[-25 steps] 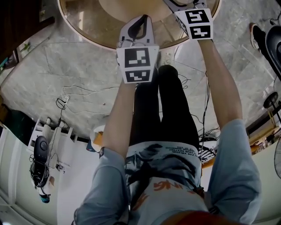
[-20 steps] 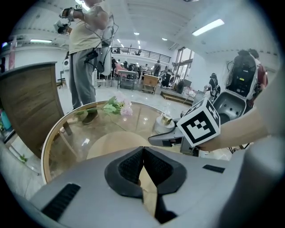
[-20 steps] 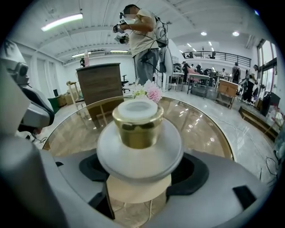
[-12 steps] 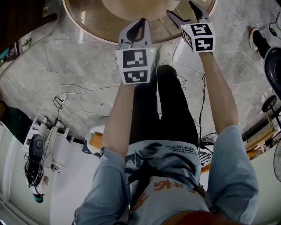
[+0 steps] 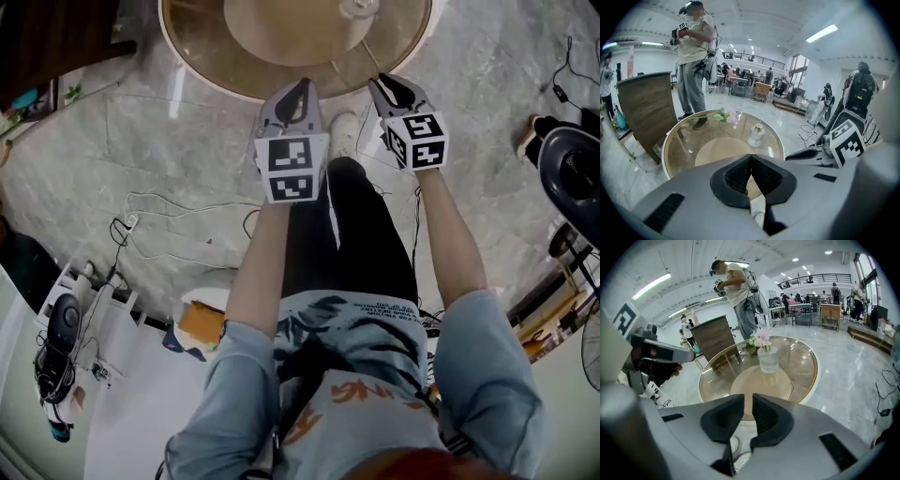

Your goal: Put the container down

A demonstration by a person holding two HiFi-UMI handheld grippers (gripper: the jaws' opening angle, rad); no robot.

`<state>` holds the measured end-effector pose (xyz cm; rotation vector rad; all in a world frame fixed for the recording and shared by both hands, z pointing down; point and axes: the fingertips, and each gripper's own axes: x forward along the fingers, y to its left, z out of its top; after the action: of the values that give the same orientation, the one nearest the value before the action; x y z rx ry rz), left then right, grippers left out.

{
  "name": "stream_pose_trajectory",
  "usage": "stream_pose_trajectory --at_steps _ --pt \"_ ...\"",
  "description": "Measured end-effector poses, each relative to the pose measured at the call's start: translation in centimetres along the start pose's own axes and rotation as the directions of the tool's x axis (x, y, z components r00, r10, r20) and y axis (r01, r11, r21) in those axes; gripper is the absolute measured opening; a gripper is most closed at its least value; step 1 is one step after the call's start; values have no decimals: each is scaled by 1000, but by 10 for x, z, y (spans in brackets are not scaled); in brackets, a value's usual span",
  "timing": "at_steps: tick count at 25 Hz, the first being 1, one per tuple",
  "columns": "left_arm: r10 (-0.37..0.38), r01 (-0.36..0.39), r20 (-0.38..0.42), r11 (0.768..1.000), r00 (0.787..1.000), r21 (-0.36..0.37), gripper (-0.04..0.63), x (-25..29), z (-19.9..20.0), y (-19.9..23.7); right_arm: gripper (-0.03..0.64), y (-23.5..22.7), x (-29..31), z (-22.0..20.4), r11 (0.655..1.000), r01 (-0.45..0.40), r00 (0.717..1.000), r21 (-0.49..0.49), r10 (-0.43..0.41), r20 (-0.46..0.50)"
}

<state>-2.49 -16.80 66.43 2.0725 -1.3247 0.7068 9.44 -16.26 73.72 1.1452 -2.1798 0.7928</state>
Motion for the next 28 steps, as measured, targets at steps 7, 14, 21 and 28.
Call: stream_pose_trajectory --at_steps 7,14,21,28 --pt "32 -29 43 997 999 -74 26 -60 28 -28 12 20 -92 37 997 -23 998 77 18 63" --pt "86 -68 117 987 989 -149 25 -122 86 -53 12 29 -182 104 986 -23 984 166 -6 176" --pt "12 33 277 987 961 -157 23 -170 170 -100 11 23 -258 202 970 14 928 241 -103 359" --pt "-58 105 431 991 900 -87 23 -214 267 -131 12 20 -334 282 983 88 855 162 -158 495"
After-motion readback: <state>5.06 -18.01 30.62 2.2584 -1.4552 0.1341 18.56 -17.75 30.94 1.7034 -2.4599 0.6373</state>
